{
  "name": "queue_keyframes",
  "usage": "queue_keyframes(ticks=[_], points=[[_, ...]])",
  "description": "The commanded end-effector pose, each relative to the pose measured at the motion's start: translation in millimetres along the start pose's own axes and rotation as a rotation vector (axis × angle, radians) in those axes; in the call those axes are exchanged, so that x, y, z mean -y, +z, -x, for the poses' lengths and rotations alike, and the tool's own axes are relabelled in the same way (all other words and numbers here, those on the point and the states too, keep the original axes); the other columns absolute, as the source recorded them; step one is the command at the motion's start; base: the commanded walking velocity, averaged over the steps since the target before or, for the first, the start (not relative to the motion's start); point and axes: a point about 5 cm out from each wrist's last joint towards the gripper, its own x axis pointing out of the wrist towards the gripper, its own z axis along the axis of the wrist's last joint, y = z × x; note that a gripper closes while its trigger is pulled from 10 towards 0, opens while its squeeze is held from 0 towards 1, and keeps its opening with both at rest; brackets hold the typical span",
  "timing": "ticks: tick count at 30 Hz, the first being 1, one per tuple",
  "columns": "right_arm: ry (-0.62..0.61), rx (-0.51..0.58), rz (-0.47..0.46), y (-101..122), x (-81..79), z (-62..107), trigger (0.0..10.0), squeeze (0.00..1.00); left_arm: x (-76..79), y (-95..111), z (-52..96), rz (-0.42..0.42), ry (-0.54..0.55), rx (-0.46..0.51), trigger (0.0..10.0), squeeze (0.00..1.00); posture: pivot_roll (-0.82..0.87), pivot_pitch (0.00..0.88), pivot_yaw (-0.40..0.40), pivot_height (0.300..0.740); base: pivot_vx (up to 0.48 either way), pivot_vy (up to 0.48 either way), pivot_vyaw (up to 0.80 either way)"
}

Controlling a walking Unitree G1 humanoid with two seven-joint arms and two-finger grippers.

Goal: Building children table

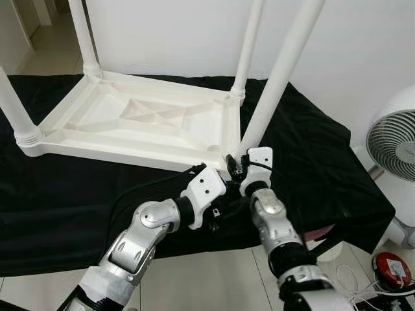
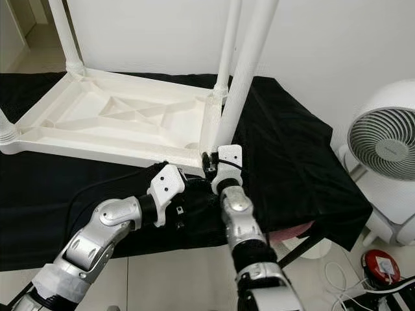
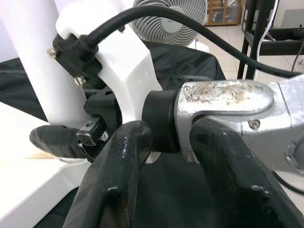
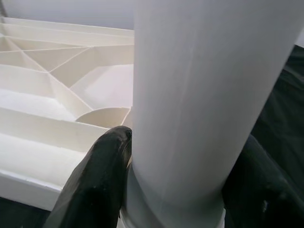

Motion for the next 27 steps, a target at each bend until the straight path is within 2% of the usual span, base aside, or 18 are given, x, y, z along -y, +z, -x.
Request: queue_keyframes(ticks=[1,5,8,9,21,22,23,25,27], points=[[-0.047,-0.042,-0.012,-9,-2.0,5.9,10.0,0.0,3.4,-1,-2.2,0.007,-0.019,0.003,10.0,0.0,-0.05,0.0,-0.079,0.74,0.0,0.0,0.0],[-0.025,-0.049,-0.025,-7,-6.6,7.0,10.0,0.0,3.6,-1,-2.4,0.014,-0.014,0.006,10.0,0.0,-0.05,0.0,-0.078,0.74,0.0,0.0,0.0],[-0.02,-0.053,-0.008,-3,-4.0,9.1,10.0,0.0,4.4,-1,-2.5,0.017,-0.012,0.006,10.0,0.0,-0.05,0.0,-0.083,0.74,0.0,0.0,0.0],[-0.009,-0.048,-0.013,-1,-2.3,12.1,10.0,1.0,4.3,-1,-2.5,0.017,-0.009,0.007,10.0,0.0,-0.04,0.0,-0.087,0.74,0.0,0.0,0.0],[0.049,-0.027,-0.037,1,2.9,16.6,10.0,1.0,3.4,-2,-0.2,0.018,0.002,0.004,10.0,0.0,-0.04,0.0,-0.089,0.74,0.0,0.0,0.0],[0.189,-0.03,0.041,-1,19.3,13.0,10.0,0.0,2.2,-1,0.9,0.018,0.007,0.001,10.0,0.0,-0.05,0.0,-0.076,0.74,0.0,0.0,0.0],[0.189,-0.03,0.041,-1,19.3,13.0,10.0,0.0,2.2,-1,0.9,0.018,0.007,0.001,10.0,0.0,-0.05,0.0,-0.076,0.74,0.0,0.0,0.0],[0.327,-0.047,0.109,-1,33.3,10.0,10.0,0.0,1.3,-1,1.4,0.017,0.008,0.0,10.0,0.0,-0.05,0.0,-0.072,0.74,0.0,0.0,0.0],[0.366,-0.059,0.118,0,36.1,9.6,10.0,0.0,1.1,-1,1.5,0.017,0.008,0.0,10.0,0.0,-0.05,0.0,-0.072,0.74,0.0,0.0,0.0]])
